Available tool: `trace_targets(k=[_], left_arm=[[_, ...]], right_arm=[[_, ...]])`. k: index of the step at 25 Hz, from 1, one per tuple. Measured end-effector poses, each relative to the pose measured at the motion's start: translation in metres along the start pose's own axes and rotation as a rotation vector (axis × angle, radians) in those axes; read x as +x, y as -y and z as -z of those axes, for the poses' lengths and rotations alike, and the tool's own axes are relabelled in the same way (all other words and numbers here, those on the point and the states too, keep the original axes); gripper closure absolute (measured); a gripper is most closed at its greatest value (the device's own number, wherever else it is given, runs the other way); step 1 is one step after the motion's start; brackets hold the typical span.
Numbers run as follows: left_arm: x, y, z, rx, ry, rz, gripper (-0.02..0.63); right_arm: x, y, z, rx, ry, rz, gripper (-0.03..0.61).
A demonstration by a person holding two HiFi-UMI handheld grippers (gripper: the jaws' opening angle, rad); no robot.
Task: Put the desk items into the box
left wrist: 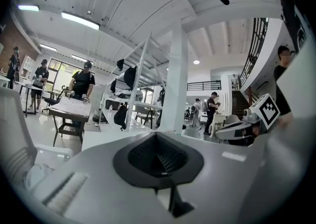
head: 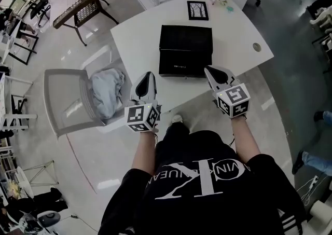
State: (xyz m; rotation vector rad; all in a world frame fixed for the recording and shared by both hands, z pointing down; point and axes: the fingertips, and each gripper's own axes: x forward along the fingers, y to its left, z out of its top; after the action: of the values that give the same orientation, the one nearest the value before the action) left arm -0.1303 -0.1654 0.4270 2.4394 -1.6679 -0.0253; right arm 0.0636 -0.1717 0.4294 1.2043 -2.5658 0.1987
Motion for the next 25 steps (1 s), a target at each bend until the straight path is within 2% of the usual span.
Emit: trace_targets(k=[11,25], left_arm=[[-0.03,0.01,0.01,0.018,-0.009,-0.026,0.604],[-0.039,0.027,0.001,0.075,0.015,-0.023,0.604]], right_arm=[[-0.025,-0.009,-0.002,-0.011,0.064,0.043,0.565],[-0.037,-0.006,-0.013,-0.032,0.144,0.057,0.565]])
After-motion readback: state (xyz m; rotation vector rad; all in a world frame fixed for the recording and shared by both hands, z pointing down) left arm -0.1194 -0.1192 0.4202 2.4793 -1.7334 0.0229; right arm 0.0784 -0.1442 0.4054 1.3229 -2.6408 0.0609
